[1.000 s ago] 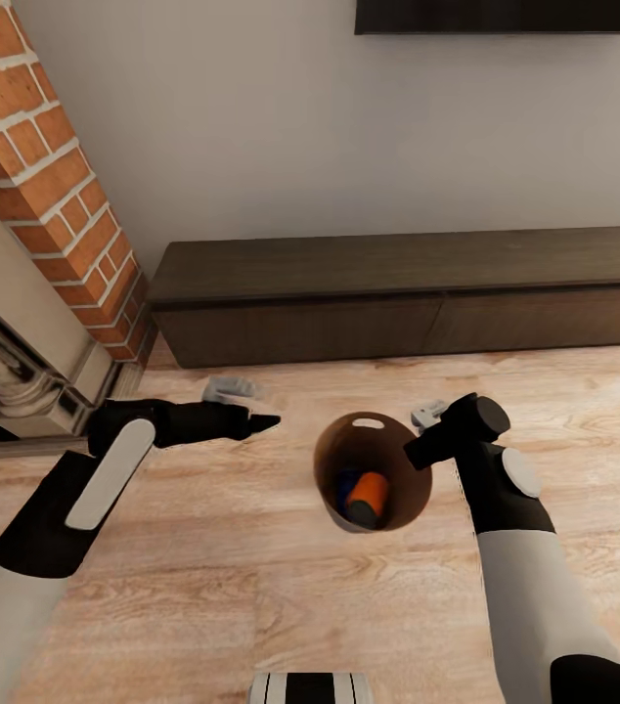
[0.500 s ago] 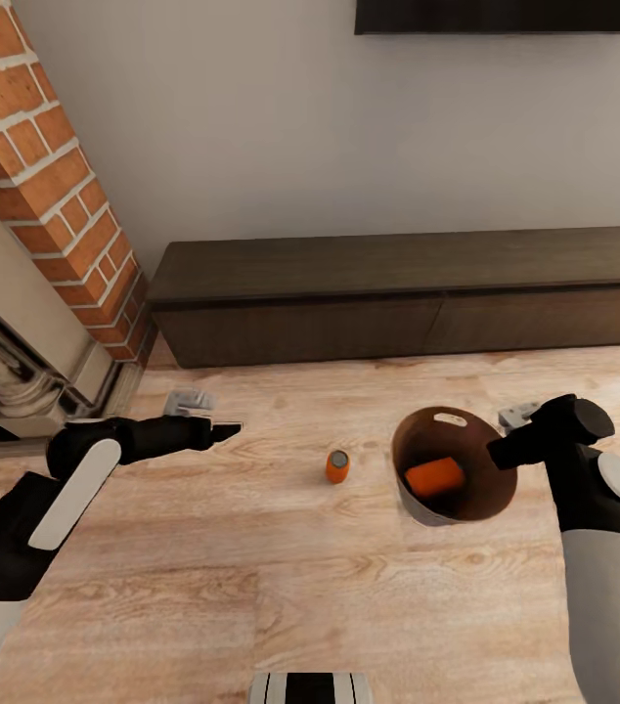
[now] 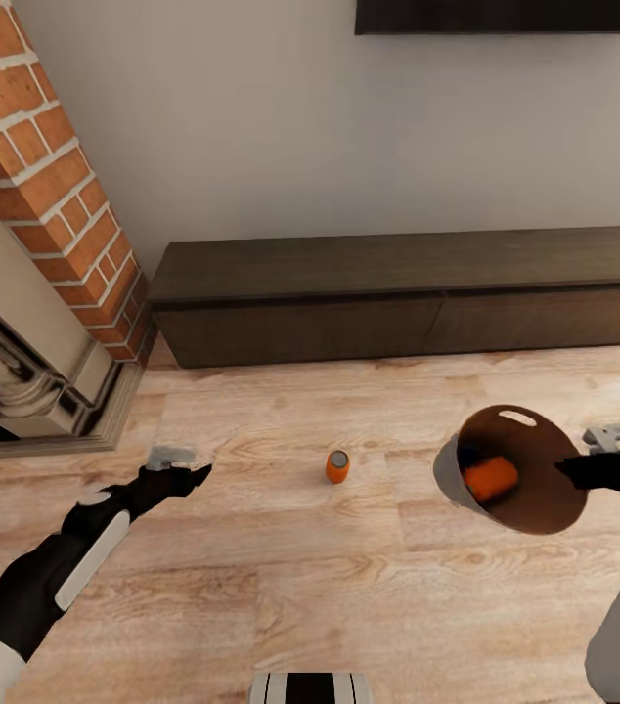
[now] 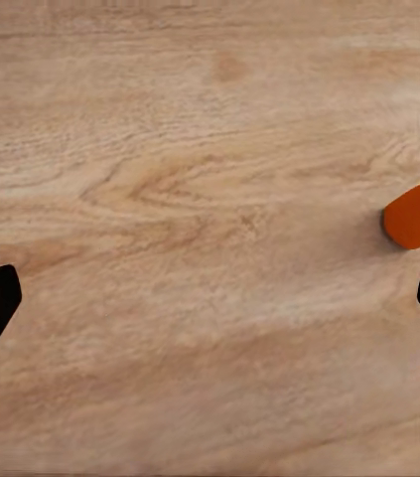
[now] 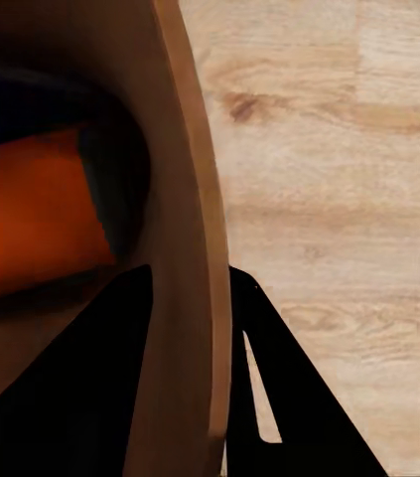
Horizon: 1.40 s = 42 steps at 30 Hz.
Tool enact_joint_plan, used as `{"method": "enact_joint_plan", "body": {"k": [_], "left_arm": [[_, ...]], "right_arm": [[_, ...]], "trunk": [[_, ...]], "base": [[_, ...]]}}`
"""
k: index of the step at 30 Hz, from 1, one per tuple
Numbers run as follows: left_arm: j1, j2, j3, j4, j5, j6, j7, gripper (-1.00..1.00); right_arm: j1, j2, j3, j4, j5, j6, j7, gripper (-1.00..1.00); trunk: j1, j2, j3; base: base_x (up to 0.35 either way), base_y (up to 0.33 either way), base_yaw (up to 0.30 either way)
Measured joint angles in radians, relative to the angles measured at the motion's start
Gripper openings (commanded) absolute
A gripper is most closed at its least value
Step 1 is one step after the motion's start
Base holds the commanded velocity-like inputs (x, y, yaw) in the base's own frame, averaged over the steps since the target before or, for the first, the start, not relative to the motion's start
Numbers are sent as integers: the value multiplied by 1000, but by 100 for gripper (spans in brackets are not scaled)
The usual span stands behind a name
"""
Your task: Put the three can of soda from the living room inside the tash can in the kitchen.
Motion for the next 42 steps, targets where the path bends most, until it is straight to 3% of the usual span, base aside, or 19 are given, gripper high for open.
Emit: {"method": "enact_joint_plan", "body": {"k": [1, 3, 4, 6, 10, 17, 20, 22, 26, 30, 32, 33, 38, 42], "left_arm": [[24, 0, -3, 22, -3, -56, 0, 100], [59, 0, -11, 54, -7, -137, 0, 100], [65, 0, -13, 62, -7, -152, 0, 100], [86, 0, -23, 102, -25, -212, 0, 100], [115, -1, -34, 165, -85, -300, 0, 100], [173, -2, -37, 211, -105, -404, 0, 100], [184, -3, -45, 258, -107, -438, 0, 100], [185, -4, -47, 275, -107, -450, 0, 100], [187, -5, -53, 297, -106, -480, 0, 100], [187, -6, -53, 325, -106, -487, 1, 100], [187, -7, -53, 348, -106, -489, 1, 100], [187, -12, -53, 401, -103, -504, 1, 100], [186, -39, -52, 435, -104, -521, 3, 100], [186, -41, -52, 438, -104, -522, 3, 100]], "right_arm": [[10, 0, -40, 1, -72, -58, -19, -100], [54, 4, -101, 7, -157, -155, -88, -100], [71, 6, -110, 11, -161, -176, -106, -100], [134, 16, -132, 42, -262, -271, -169, -100], [198, 22, -174, 112, -390, -420, -276, -100], [256, 28, -205, 222, -437, -563, -318, -100], [262, 27, -249, 278, -486, -647, -325, -100], [264, 23, -258, 312, -495, -679, -327, -100], [265, 18, -269, 392, -507, -754, -425, -100], [265, 13, -268, 450, -508, -781, -501, -100], [265, 12, -268, 455, -512, -782, -507, -100], [265, 14, -266, 461, -514, -782, -515, -100], [265, 16, -270, 466, -514, -783, -523, -100], [268, 14, -271, 468, -515, -789, -521, -100]], "trunk": [[0, 0, 0], [0, 0, 0], [0, 0, 0], [0, 0, 0], [0, 0, 0], [0, 0, 0], [0, 0, 0], [0, 0, 0], [0, 0, 0], [0, 0, 0], [0, 0, 0], [0, 0, 0], [0, 0, 0], [0, 0, 0]], "base": [[0, 0, 0], [0, 0, 0], [0, 0, 0], [0, 0, 0], [0, 0, 0], [0, 0, 0], [0, 0, 0], [0, 0, 0], [0, 0, 0], [0, 0, 0], [0, 0, 0], [0, 0, 0], [0, 0, 0], [0, 0, 0]]}}
